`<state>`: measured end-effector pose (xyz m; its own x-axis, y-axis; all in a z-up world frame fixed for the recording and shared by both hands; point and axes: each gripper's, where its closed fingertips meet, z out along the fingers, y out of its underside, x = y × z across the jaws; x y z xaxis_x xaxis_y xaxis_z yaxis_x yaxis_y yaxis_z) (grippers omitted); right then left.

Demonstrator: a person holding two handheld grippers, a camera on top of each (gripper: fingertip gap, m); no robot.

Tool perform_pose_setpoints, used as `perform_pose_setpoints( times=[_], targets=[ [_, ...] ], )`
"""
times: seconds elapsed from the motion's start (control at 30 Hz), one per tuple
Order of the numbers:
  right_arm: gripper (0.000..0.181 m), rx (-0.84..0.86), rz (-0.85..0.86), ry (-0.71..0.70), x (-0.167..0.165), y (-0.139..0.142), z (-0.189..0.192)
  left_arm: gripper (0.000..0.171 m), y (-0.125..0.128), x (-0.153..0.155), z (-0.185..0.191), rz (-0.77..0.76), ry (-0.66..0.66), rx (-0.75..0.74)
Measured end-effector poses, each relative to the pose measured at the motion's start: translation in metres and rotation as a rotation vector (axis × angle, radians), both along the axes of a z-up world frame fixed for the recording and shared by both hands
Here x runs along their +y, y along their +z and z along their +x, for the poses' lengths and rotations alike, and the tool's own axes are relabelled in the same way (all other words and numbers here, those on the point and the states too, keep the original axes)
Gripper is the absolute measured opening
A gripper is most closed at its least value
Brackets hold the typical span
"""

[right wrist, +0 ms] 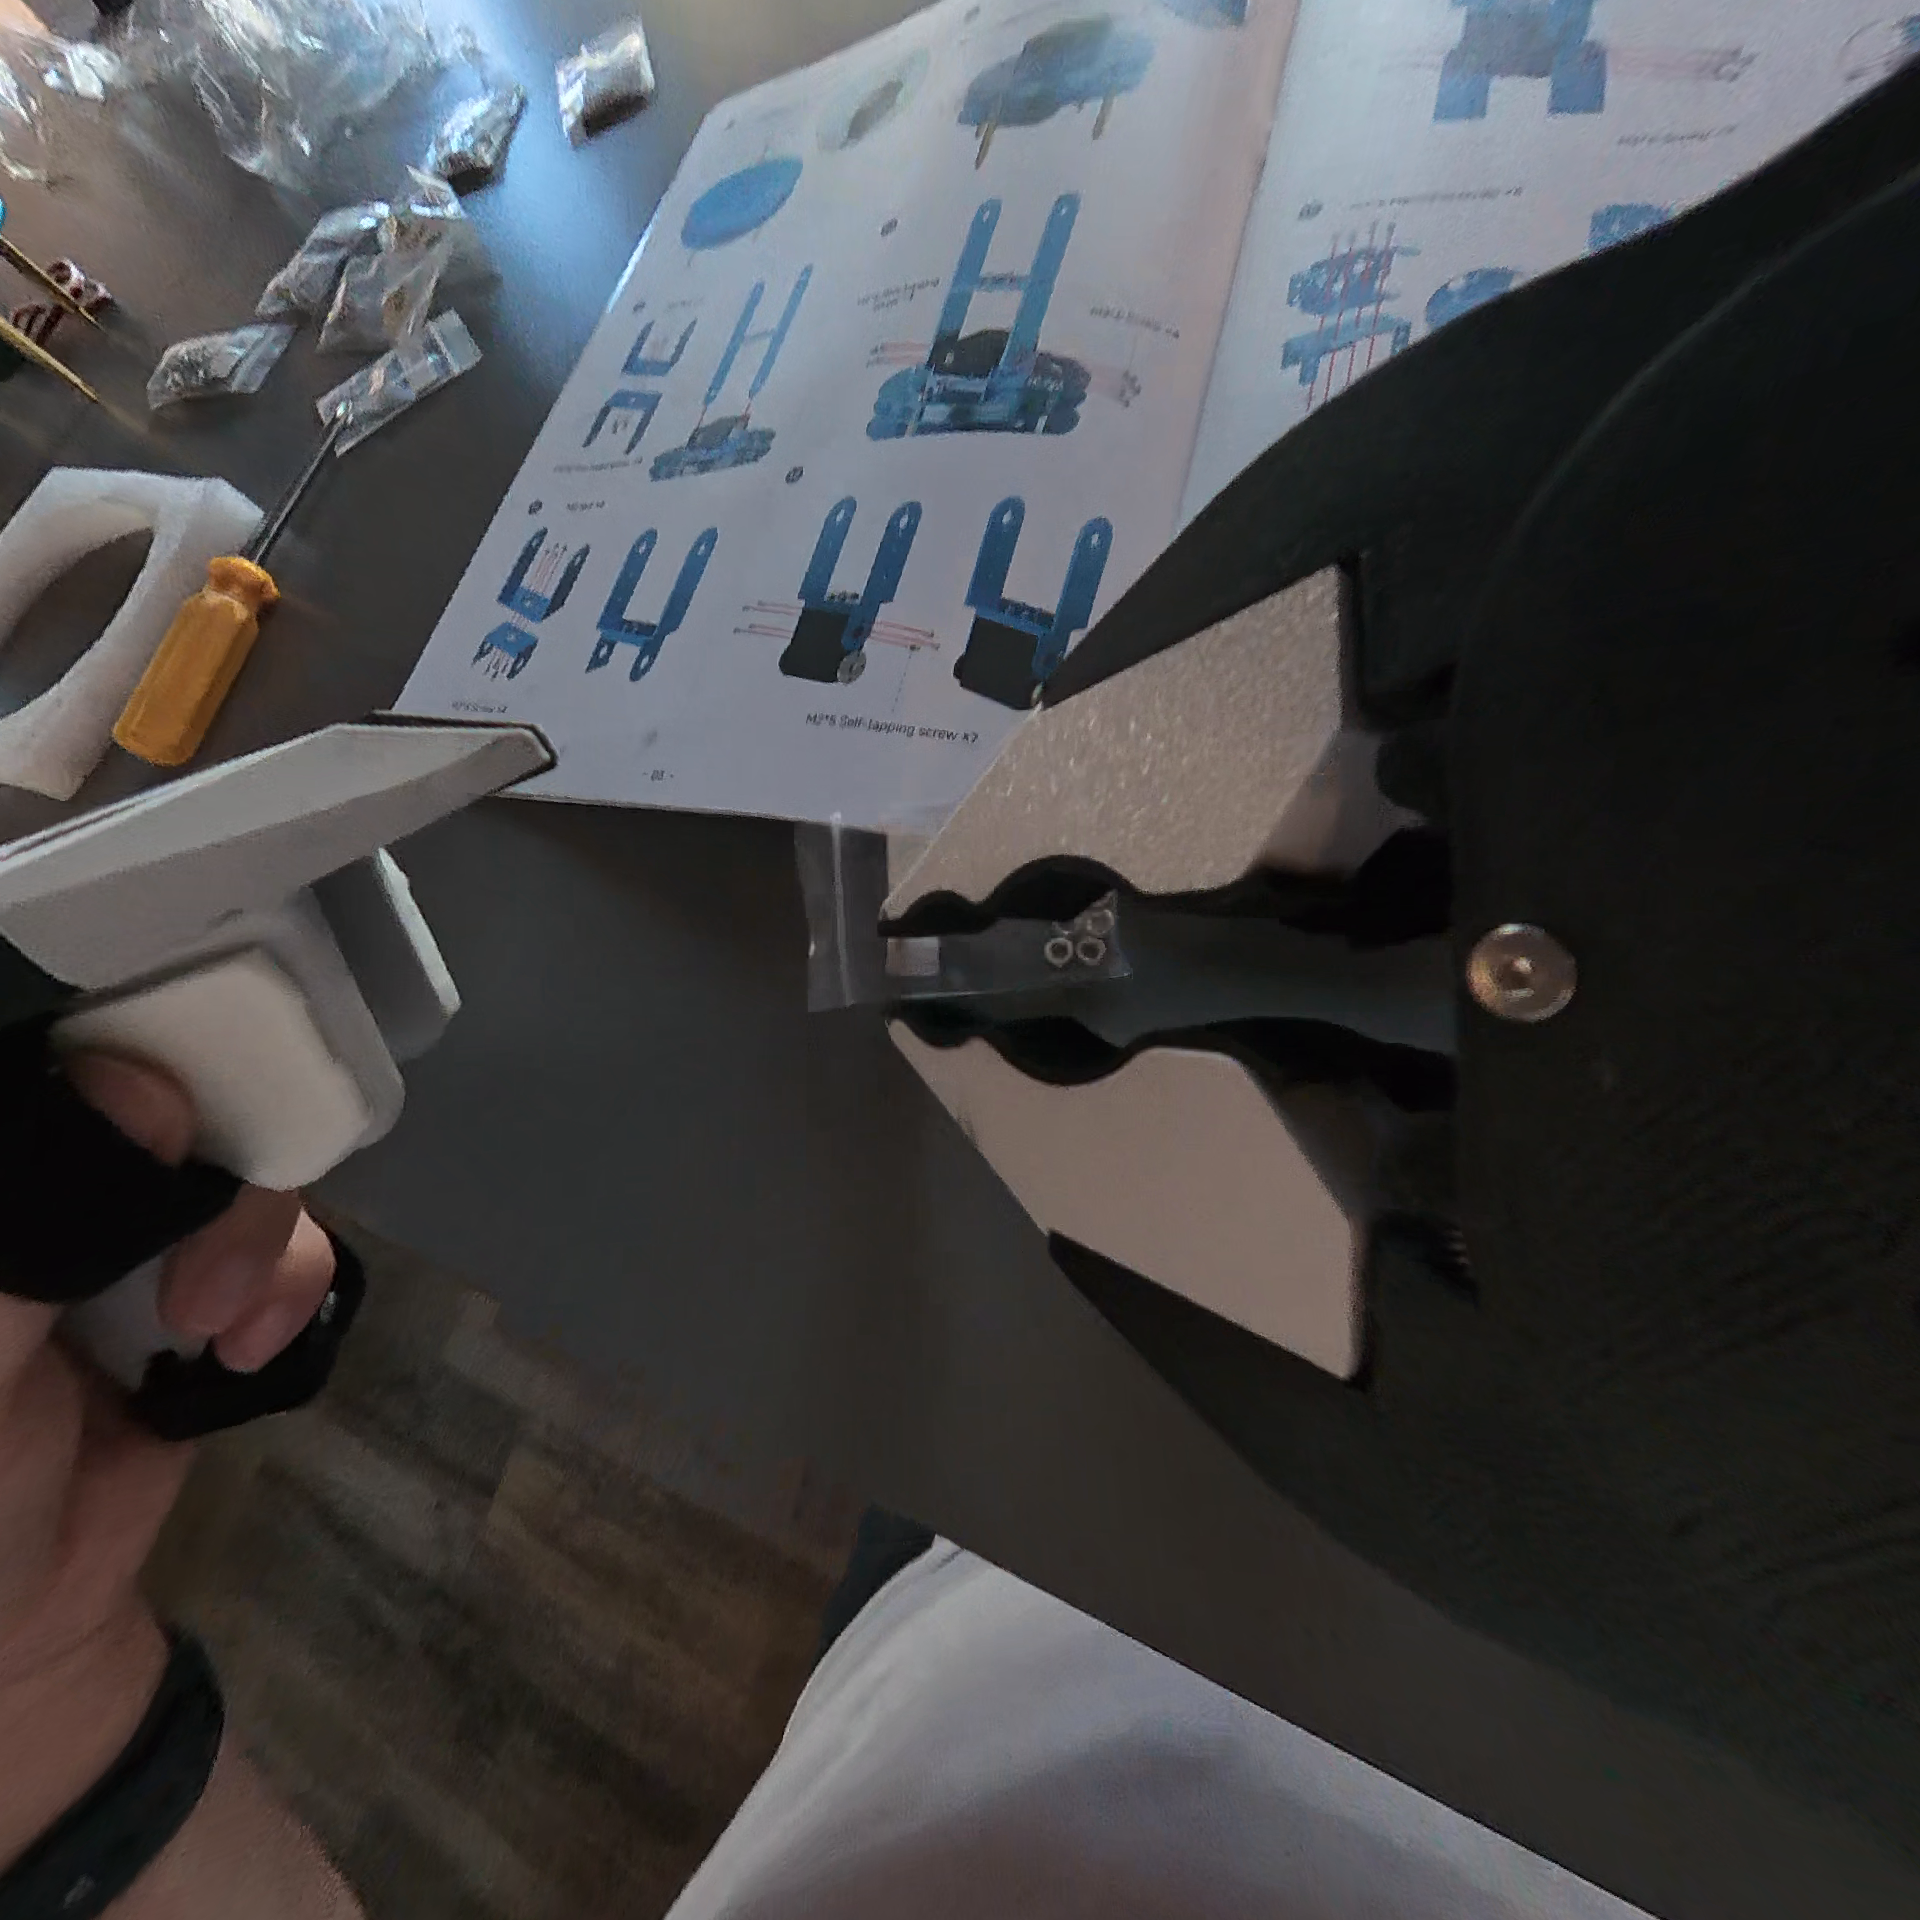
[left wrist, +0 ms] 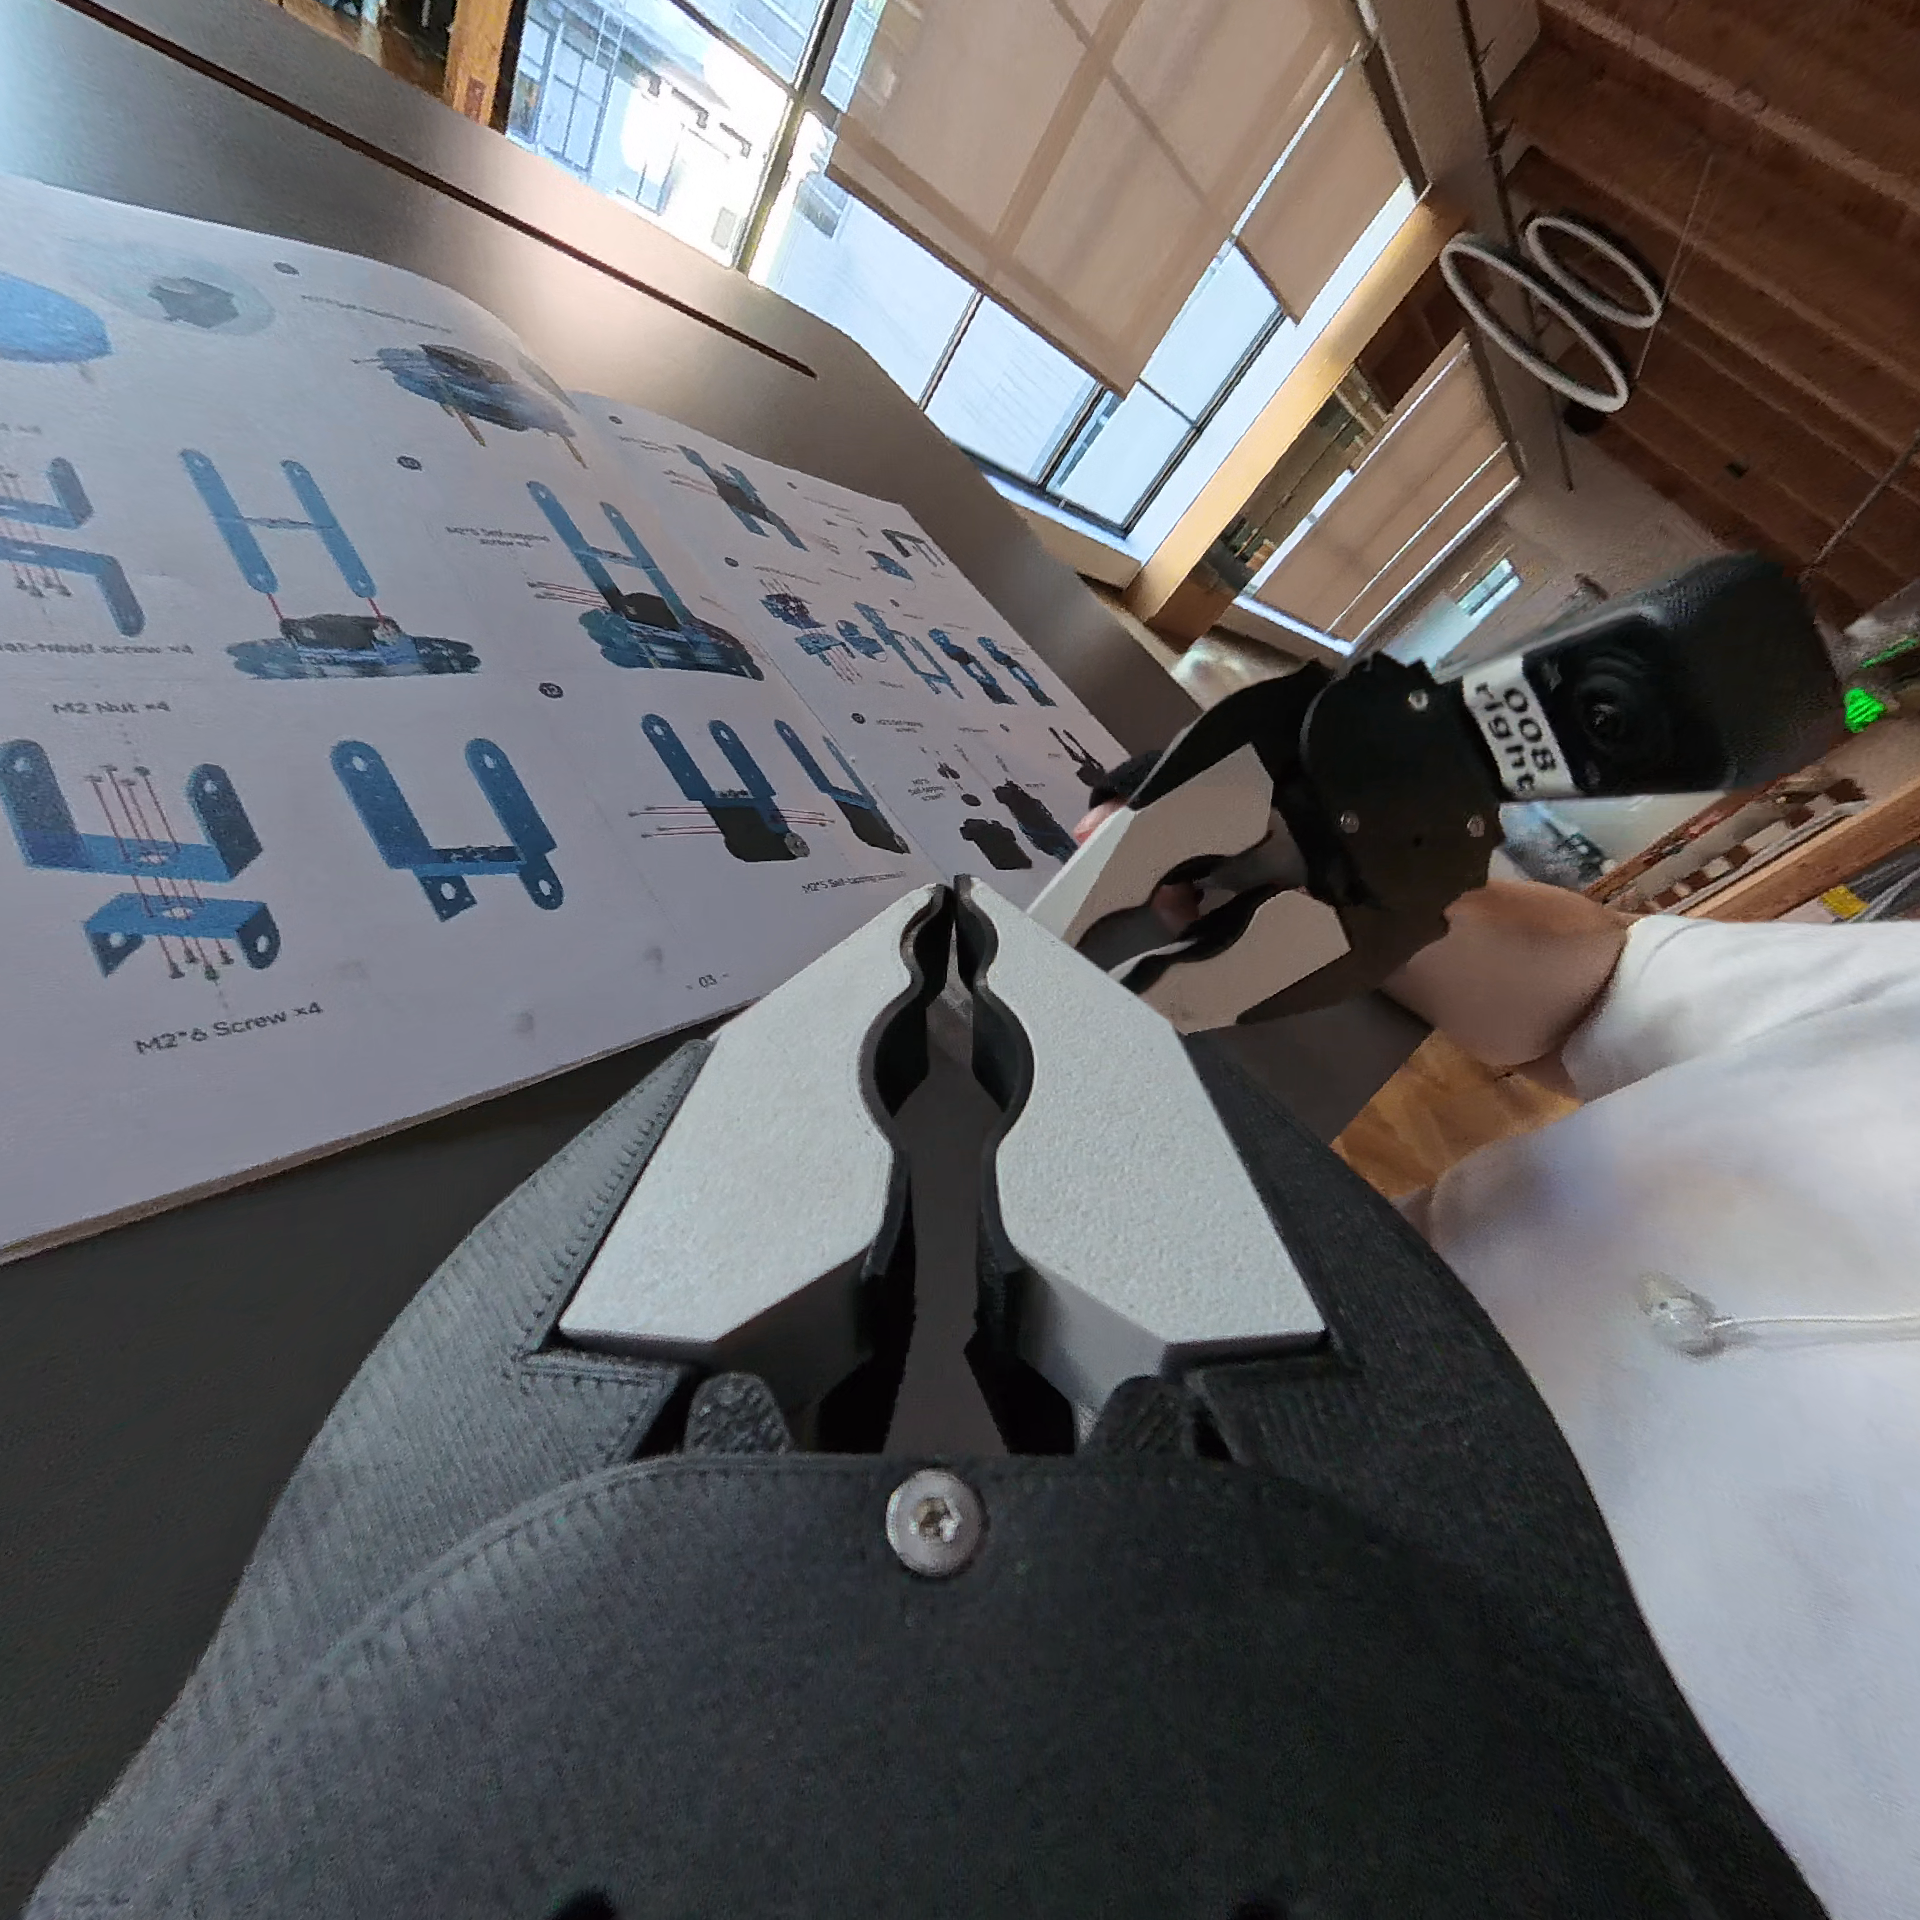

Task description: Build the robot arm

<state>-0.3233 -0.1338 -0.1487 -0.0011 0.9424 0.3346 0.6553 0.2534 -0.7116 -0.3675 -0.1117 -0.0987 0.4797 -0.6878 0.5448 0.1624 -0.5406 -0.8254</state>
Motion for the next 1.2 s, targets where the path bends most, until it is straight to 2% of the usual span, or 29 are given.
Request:
perform_pose_setpoints(
  times=[0.07, 0.17, 0.27, 0.37, 0.47, 0.57, 0.6, 0.77, 0.9, 1.0, 1.13, 1.2],
  targets=[
    [0.000, -0.020, 0.057, -0.010, 0.000, -0.002, 0.001, 0.000, -0.002, -0.001, -0.001, -0.002, -0.002, -0.020],
    [0.000, -0.012, 0.134, -0.019, -0.001, 0.004, -0.001, 0.000, 0.001, -0.004, -0.004, 0.013, -0.006, -0.049],
    [0.000, 0.069, 0.080, -0.039, -0.007, 0.023, -0.009, 0.000, 0.002, -0.009, -0.010, 0.021, -0.015, -0.066],
    [0.000, 0.207, 0.016, -0.089, -0.003, 0.049, -0.015, 0.007, 0.000, -0.010, -0.017, -0.043, -0.033, -0.123],
    [0.000, 0.312, 0.020, -0.086, 0.001, 0.067, -0.017, 0.005, 0.019, -0.018, -0.018, -0.139, -0.133, -0.376],
    [0.000, 0.382, 0.006, -0.110, 0.003, 0.070, -0.022, 0.009, 0.028, -0.019, -0.022, -0.284, -0.216, -0.601],
    [0.000, 0.385, -0.011, -0.112, 0.003, 0.067, -0.025, 0.011, 0.026, -0.018, -0.023, -0.306, -0.215, -0.615],
    [0.000, 0.473, -0.212, -0.164, 0.009, 0.064, -0.039, 0.021, 0.016, -0.014, -0.021, -0.360, -0.233, -0.494],
    [0.000, 0.626, -0.563, -0.218, 0.022, 0.072, -0.043, 0.018, 0.014, -0.013, -0.030, -0.359, -0.271, -0.445],
    [0.000, 0.747, -0.749, -0.252, 0.037, 0.080, -0.037, 0.011, 0.015, -0.017, -0.033, -0.347, -0.292, -0.414],
    [0.000, 0.766, -0.802, -0.286, 0.046, 0.076, -0.030, 0.006, 0.016, -0.019, -0.027, -0.404, -0.331, -0.472],
    [0.000, 0.751, -0.791, -0.275, 0.042, 0.074, -0.031, 0.011, 0.020, -0.013, -0.023, -0.456, -0.334, -0.551]
  ],
)
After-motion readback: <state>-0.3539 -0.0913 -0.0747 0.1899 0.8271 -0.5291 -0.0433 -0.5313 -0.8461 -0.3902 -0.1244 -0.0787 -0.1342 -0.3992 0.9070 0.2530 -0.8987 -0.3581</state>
